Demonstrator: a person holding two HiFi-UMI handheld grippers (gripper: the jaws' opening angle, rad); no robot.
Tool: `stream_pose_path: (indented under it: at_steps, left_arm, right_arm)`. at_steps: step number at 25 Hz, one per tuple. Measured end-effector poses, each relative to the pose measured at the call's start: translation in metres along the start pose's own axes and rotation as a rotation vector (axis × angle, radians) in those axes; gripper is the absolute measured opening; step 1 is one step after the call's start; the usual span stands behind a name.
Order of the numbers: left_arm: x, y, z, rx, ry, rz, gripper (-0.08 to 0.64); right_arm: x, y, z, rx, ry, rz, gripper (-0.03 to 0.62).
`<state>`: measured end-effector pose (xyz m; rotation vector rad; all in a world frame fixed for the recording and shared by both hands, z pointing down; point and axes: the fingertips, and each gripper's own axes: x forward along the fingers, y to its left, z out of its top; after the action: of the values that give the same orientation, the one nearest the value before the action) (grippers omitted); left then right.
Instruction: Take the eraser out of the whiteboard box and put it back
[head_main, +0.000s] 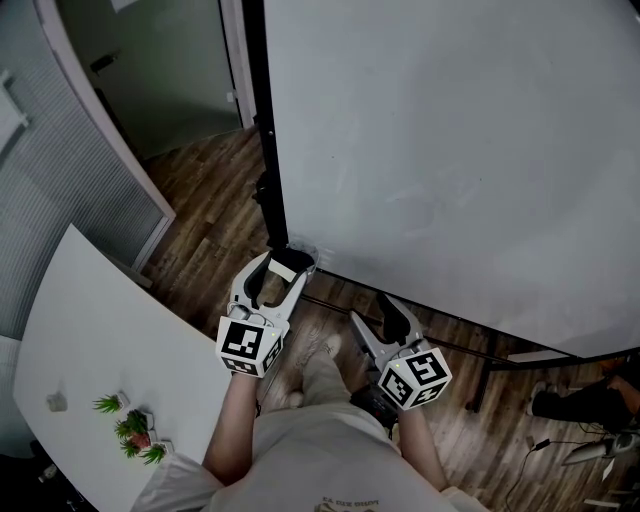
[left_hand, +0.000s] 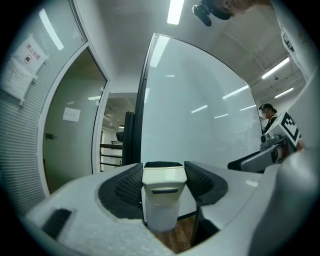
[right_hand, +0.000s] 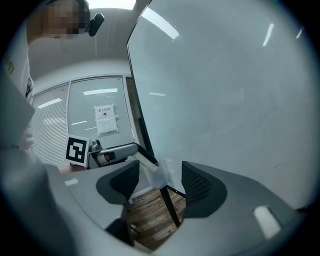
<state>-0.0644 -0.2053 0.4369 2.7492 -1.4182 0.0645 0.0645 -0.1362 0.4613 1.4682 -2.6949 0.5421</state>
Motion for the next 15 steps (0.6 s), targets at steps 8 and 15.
stream_pose_path:
  at_steps: [8,15]
  left_arm:
    - [-0.007,-0.005,0.009,0.035,-0.007,0.002,0.256]
    - [-0.014,-0.006,0.016,0.035,-0.03,0.022,0.256]
  right_arm:
    - [-0.006,0.004,0.004,-0.01,-0.009,0.004,0.265]
    - [-0.011,0.006,0.007,-0.017,-0.014,0.009,0.265]
